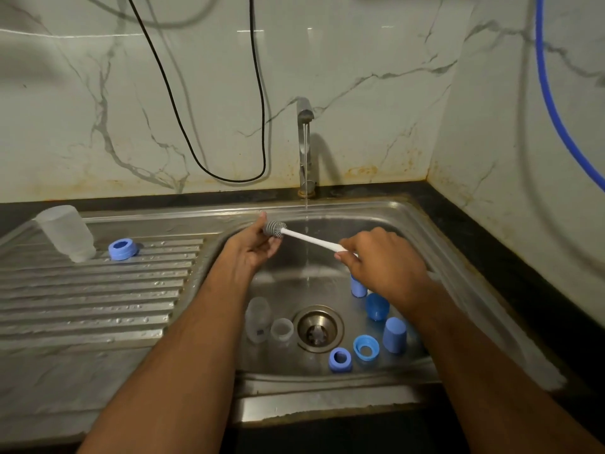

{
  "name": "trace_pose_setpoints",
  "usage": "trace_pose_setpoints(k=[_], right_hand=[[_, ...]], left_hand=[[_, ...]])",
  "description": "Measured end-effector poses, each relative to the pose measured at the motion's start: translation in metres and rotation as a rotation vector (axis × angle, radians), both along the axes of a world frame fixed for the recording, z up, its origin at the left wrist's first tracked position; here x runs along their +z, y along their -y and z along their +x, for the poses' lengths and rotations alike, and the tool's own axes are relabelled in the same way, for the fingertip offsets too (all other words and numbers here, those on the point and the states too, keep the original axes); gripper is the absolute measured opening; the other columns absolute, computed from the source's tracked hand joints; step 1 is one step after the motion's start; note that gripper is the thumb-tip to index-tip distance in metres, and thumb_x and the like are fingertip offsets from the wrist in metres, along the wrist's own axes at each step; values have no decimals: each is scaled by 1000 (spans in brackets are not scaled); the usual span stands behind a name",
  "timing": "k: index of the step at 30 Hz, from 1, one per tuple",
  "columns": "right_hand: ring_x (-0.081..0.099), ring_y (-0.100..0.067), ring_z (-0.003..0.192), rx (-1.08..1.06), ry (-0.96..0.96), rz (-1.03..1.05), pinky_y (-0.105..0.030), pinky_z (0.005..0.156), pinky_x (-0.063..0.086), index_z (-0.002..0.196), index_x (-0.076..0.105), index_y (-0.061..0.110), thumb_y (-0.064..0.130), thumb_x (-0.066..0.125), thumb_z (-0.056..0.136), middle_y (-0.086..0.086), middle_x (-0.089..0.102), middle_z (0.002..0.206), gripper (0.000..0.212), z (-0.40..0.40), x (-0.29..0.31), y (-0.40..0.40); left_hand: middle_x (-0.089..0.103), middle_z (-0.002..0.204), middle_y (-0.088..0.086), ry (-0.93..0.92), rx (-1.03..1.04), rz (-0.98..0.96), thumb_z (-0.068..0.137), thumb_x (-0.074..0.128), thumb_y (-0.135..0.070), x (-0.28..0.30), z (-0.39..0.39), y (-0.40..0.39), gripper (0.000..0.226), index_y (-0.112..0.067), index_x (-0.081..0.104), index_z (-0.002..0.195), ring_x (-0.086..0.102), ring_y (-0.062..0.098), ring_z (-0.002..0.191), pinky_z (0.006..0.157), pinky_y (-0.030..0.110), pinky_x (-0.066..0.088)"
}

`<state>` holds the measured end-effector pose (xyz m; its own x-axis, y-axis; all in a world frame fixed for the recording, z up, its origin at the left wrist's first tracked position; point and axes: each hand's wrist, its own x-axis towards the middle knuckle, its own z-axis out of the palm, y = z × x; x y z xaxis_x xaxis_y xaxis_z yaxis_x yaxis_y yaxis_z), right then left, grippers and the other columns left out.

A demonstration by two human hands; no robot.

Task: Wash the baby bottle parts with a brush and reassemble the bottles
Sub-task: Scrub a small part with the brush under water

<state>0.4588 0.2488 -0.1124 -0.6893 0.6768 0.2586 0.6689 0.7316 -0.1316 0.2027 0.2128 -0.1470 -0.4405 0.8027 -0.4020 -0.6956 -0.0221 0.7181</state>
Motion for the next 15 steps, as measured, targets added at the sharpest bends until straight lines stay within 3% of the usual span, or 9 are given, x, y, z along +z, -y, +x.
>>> trace_pose_setpoints(k=[2,3,6,8,10,11,14,15], right_hand=[[56,-12,56,22,-79,-116,-30,56,50,96,71,24,42,52,103,4,59,64,27,-4,1,6],[54,-12,51,5,-172,-286,-29,51,48,97,72,21,40,53,103,2,59,63,28,-5,3,8],[35,-9,41,-130,-467,-1074,-22,37,29,106,72,15,37,55,103,-3,50,61,28,1,21,12],[31,-8,43,-112,-503,-1306,-19,36,24,110,72,16,39,54,103,-3,49,61,30,9,29,13],[34,-9,43,-90,-518,-1212,-19,36,27,109,73,16,37,56,103,-4,53,63,28,11,26,11],[39,-9,42,-96,-473,-1020,-20,38,32,106,74,16,37,58,102,-4,57,64,26,11,23,11],[59,-10,57,-61,-84,-243,-28,57,51,102,75,25,42,57,101,2,67,69,24,7,10,7],[60,-10,61,-46,-14,-112,-30,59,51,103,73,26,43,55,101,4,66,70,25,5,7,7]], left_hand=[[74,78,14,36,22,78,96,64,-27,5,-2,-2,27,0,65,98,74,20,67,69,35,61],[74,84,15,44,30,128,97,64,-24,6,-2,-3,25,1,65,99,74,20,72,73,35,61],[71,101,16,154,39,369,95,65,-18,10,3,1,20,0,66,104,72,24,95,86,40,60],[71,107,17,183,19,512,92,66,-19,15,4,3,27,0,64,109,71,26,104,94,40,57],[71,112,20,140,-6,481,92,64,-23,16,5,3,33,2,63,113,70,28,109,97,41,56],[71,111,20,115,-13,389,93,64,-27,14,5,2,34,2,64,112,70,29,108,93,43,57],[74,99,16,22,0,83,91,66,-40,0,3,0,39,-4,64,106,71,28,98,81,43,62],[75,94,15,18,15,45,91,67,-39,-3,2,-1,38,-4,64,104,72,27,95,81,42,61]])
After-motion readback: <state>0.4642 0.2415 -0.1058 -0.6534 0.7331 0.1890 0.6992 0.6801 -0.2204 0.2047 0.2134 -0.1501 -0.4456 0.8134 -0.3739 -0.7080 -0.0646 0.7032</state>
